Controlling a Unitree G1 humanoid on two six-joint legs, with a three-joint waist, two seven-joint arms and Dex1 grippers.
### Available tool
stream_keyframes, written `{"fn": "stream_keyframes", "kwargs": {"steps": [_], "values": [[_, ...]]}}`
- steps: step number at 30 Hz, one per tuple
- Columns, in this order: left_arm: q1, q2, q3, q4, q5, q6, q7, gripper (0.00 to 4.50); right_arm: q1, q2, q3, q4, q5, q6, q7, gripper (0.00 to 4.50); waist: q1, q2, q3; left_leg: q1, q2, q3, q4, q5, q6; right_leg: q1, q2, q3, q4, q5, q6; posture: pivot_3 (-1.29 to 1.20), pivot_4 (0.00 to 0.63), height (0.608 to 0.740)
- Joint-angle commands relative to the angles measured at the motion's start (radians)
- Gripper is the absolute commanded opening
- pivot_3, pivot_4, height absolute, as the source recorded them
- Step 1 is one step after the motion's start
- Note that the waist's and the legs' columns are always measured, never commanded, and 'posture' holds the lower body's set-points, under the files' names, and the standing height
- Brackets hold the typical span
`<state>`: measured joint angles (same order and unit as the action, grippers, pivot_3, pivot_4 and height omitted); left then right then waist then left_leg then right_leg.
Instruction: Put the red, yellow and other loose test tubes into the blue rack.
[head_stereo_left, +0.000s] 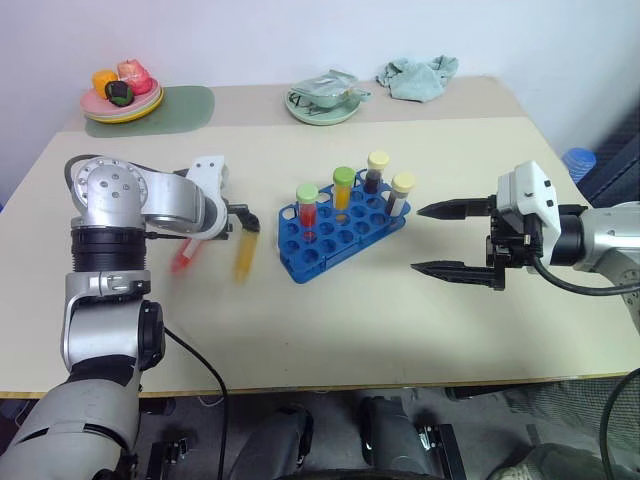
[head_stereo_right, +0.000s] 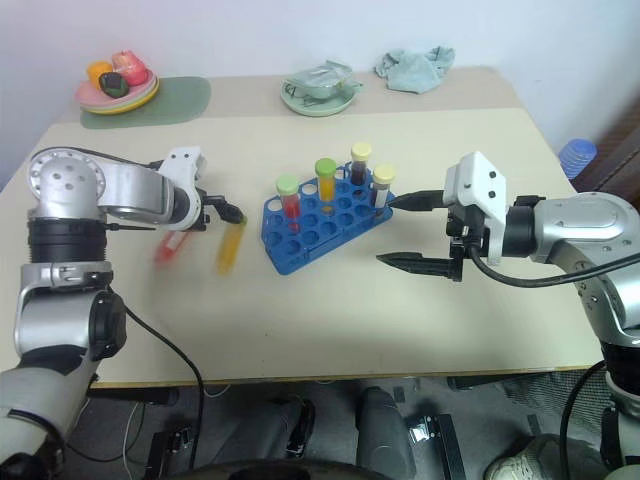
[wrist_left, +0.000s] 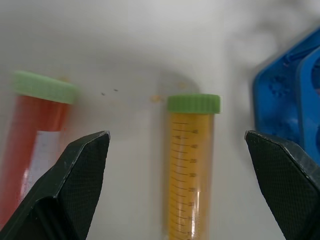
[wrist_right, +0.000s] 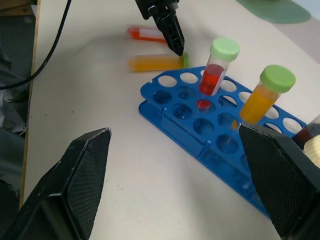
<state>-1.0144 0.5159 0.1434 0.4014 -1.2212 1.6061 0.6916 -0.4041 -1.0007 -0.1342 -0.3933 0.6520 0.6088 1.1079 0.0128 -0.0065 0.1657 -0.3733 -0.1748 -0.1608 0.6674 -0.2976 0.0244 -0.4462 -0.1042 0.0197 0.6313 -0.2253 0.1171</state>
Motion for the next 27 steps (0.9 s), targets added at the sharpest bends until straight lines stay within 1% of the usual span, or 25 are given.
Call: {"fn": "stream_keyframes", "kwargs": {"steps": [1,8,14,15,16,21,22,26,27], "values": [[-0.041,0.009,-0.026,0.034,-0.002,0.008,0.043,4.45,0.004,-0.005,-0.048,-0.043,0.021,0.007,-0.018,4.14,0.002,0.000,0.000,0.000,0.000,0.000,0.000,0.000,0.000,0.000,0.000,0.000,0.000,0.000,0.000,0.00,0.150,0.740],[-0.089,-0.018,-0.044,0.137,0.067,0.008,0.036,4.45,0.014,-0.003,-0.067,-0.063,0.034,0.024,-0.042,4.14,0.002,0.000,0.000,0.000,0.000,0.000,0.000,0.000,0.000,0.000,0.000,0.000,0.000,0.000,0.000,0.00,0.150,0.740],[-0.127,-0.068,-0.029,0.208,0.190,0.008,-0.015,4.45,0.024,-0.010,-0.081,-0.076,0.044,0.035,-0.053,4.14,0.001,0.000,0.000,0.000,0.000,0.000,0.000,0.000,0.000,0.000,0.000,0.000,0.000,0.000,0.000,0.00,0.150,0.740],[-0.132,-0.071,-0.027,0.215,0.207,0.008,-0.023,3.92,0.026,-0.012,-0.084,-0.079,0.046,0.037,-0.055,4.23,0.001,0.000,0.000,0.000,0.000,0.000,0.000,0.000,0.000,0.000,0.000,0.000,0.000,0.000,0.000,0.00,0.150,0.740],[-0.135,-0.072,-0.027,0.219,0.221,0.008,-0.033,3.59,0.029,-0.013,-0.087,-0.082,0.048,0.040,-0.057,4.23,0.001,0.000,0.000,0.000,0.000,0.000,0.000,0.000,0.000,0.000,0.000,0.000,0.000,0.000,0.000,0.00,0.150,0.740],[-0.146,-0.081,-0.011,0.228,0.292,0.008,-0.068,1.10,0.043,-0.015,-0.100,-0.091,0.054,0.047,-0.065,4.23,0.002,0.000,0.000,0.000,0.000,0.000,0.000,0.000,0.000,0.000,0.000,0.000,0.000,0.000,0.000,0.00,0.150,0.740],[-0.147,-0.084,-0.006,0.230,0.303,0.008,-0.073,0.75,0.045,-0.015,-0.101,-0.092,0.054,0.047,-0.067,4.23,0.002,0.000,0.000,0.000,0.000,0.000,0.000,0.000,0.000,0.000,0.000,0.000,0.000,0.000,0.000,0.00,0.150,0.740],[-0.145,-0.085,0.004,0.216,0.298,0.008,-0.089,0.73,0.047,-0.014,-0.099,-0.090,0.052,0.046,-0.069,4.23,0.002,0.000,0.000,0.000,0.000,0.000,0.000,0.000,0.000,0.000,0.000,0.000,0.000,0.000,0.000,0.00,0.150,0.740],[-0.141,-0.073,-0.002,0.198,0.281,0.008,-0.098,0.73,0.042,-0.013,-0.095,-0.087,0.050,0.046,-0.069,4.23,0.002,-0.001,0.000,-0.001,0.000,0.000,0.000,0.000,0.000,0.000,0.000,0.000,0.000,0.000,0.000,0.00,0.150,0.740]]}}
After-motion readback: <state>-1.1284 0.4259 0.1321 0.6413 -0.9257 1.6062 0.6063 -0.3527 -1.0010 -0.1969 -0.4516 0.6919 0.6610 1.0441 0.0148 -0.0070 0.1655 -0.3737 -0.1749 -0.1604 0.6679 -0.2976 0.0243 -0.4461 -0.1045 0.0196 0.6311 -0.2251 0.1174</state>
